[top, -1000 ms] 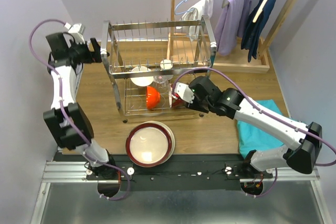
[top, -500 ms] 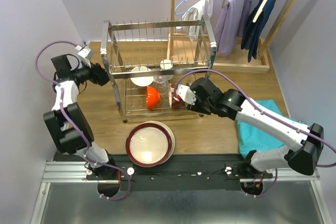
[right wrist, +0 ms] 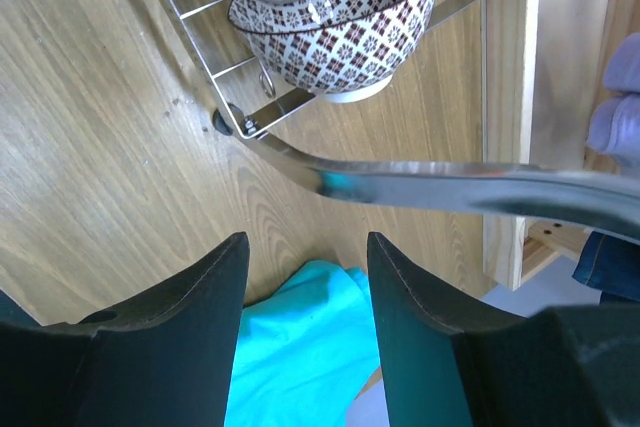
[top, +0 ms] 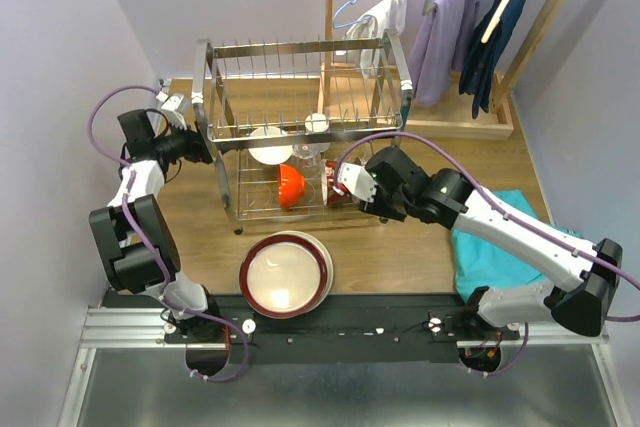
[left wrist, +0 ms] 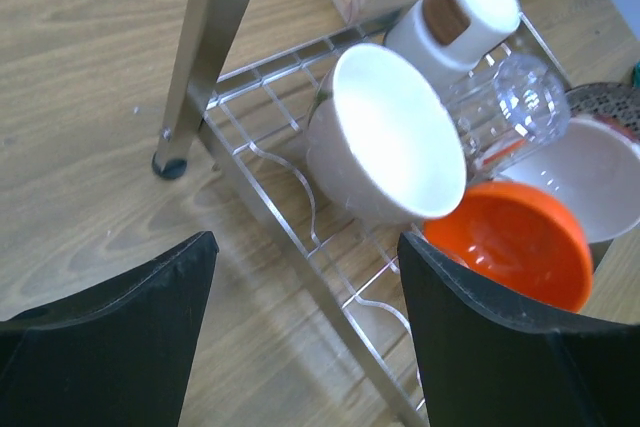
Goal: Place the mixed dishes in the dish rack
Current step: Grab a bowl with the left arm
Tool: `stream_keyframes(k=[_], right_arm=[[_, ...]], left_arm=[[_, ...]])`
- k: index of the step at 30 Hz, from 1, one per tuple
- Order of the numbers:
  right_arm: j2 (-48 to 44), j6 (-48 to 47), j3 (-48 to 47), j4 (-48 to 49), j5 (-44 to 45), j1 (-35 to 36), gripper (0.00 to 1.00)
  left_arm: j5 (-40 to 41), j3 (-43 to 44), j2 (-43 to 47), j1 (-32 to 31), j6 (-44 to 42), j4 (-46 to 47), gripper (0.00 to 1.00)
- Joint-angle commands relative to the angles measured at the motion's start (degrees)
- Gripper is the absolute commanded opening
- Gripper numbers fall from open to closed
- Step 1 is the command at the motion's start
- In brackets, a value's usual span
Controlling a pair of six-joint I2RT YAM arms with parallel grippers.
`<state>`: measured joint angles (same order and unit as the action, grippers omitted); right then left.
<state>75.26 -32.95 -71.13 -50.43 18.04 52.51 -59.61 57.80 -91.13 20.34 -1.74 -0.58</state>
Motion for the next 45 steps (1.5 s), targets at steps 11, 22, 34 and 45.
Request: stream_keyframes(k=[11, 22, 34, 45], right_arm=[[-0.8, 0.0, 2.1, 2.6, 2.8, 0.4, 0.58], [-3.0, -0.4, 5.4, 2.9, 3.6, 0.3, 0.58], [-4.5, -0.8, 7.3, 3.6, 3.8, 0.3, 0.58], [-5.5, -0.8, 9.0, 4.6, 3.7, 0.4, 0.58]], left_arm=[[6.5, -1.1, -1.5, -7.9, 16.8, 14.9, 0.54], [2.0, -0.4, -7.5, -9.8, 24.0, 21.3, 0.18], [3.8, -0.4, -8.4, -12.1, 24.2, 19.9, 0.16], [4.6, -1.6, -2.3, -12.4, 26.3, 21.8, 0.00]])
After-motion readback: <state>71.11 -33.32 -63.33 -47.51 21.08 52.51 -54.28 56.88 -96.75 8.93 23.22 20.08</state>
